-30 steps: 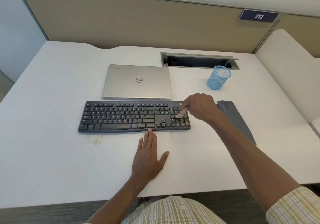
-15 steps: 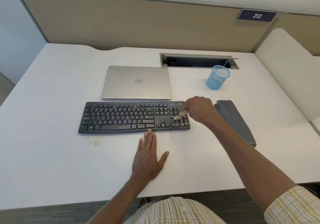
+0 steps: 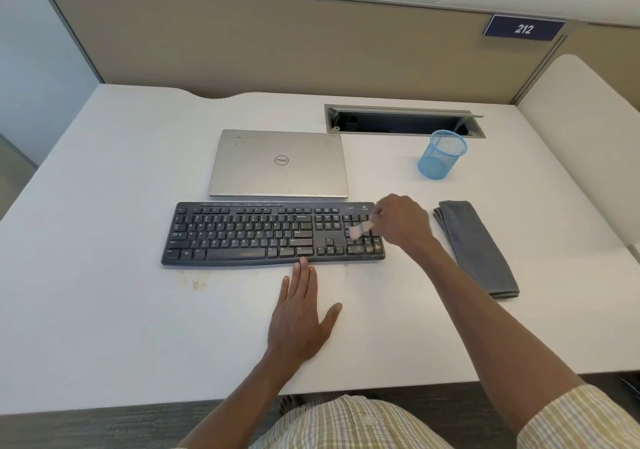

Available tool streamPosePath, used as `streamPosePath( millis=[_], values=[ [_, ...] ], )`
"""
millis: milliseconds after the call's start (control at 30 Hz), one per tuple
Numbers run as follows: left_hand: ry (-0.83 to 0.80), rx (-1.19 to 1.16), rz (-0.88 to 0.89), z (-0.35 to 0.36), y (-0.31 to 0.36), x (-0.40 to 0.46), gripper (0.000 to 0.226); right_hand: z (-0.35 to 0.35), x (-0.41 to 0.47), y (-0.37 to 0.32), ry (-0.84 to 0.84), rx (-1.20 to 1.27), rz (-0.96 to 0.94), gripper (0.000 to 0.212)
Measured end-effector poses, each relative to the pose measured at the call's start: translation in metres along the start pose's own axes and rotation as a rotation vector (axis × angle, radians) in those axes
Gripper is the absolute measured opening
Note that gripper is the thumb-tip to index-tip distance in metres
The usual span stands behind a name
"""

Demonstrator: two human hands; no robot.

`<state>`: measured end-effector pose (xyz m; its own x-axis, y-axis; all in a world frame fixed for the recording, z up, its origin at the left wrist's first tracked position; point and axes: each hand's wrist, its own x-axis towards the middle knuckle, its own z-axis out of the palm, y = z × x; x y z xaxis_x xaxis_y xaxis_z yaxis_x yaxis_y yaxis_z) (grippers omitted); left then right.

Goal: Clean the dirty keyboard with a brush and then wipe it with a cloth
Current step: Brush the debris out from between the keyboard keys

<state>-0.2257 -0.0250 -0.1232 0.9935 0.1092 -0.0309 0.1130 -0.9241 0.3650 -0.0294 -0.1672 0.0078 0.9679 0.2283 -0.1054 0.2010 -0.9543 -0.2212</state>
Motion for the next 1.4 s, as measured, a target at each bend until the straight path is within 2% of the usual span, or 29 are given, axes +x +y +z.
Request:
streamPosePath(
  millis=[100, 200, 300, 433, 533, 600, 700, 767, 967, 1133, 1267, 1400],
  values=[
    [0.013, 0.007, 0.0, 0.001, -0.001, 0.0, 0.089, -0.003, -0.001, 0.018, 0.066, -0.063, 0.074, 0.024],
    [0.001, 0.015, 0.004, 0.001, -0.001, 0.0, 0.089, -0.004, 0.0, 0.011, 0.107, -0.067, 0.025, 0.023],
    [0.011, 0.007, 0.007, 0.0, -0.001, 0.0, 0.088, -0.001, 0.0, -0.004, 0.051, 0.023, -0.077, 0.023],
    [-0.005, 0.009, 0.012, 0.0, 0.0, -0.001, 0.088, -0.001, 0.001, 0.011, -0.019, 0.026, 0.011, 0.021],
    [-0.004, 0.018, 0.011, -0.001, -0.001, 0.0, 0.089, -0.007, 0.001, 0.021, 0.075, -0.03, 0.07, 0.023],
    [-0.004, 0.016, 0.015, 0.0, -0.001, 0.0, 0.088, -0.009, 0.001, 0.015, 0.112, -0.049, 0.04, 0.023],
    [0.006, 0.006, 0.012, 0.0, -0.001, 0.0, 0.088, -0.006, 0.0, 0.0, 0.024, 0.01, -0.065, 0.021],
    [0.002, 0.005, 0.013, 0.0, -0.001, 0.0, 0.088, -0.002, 0.0, 0.001, -0.006, 0.023, -0.072, 0.021],
    [-0.006, 0.001, 0.01, -0.001, -0.001, 0.0, 0.088, -0.004, -0.001, 0.033, 0.134, -0.075, 0.001, 0.022],
    [-0.003, -0.006, 0.008, -0.001, -0.001, -0.001, 0.088, -0.013, -0.006, 0.02, 0.056, 0.034, -0.177, 0.019],
    [-0.008, -0.008, 0.011, -0.001, 0.0, 0.0, 0.089, -0.008, -0.011, 0.001, 0.02, -0.049, -0.334, 0.022],
    [-0.001, -0.008, 0.008, -0.001, 0.0, 0.0, 0.088, -0.007, -0.01, 0.0, 0.006, -0.211, -0.339, 0.022]
  ],
)
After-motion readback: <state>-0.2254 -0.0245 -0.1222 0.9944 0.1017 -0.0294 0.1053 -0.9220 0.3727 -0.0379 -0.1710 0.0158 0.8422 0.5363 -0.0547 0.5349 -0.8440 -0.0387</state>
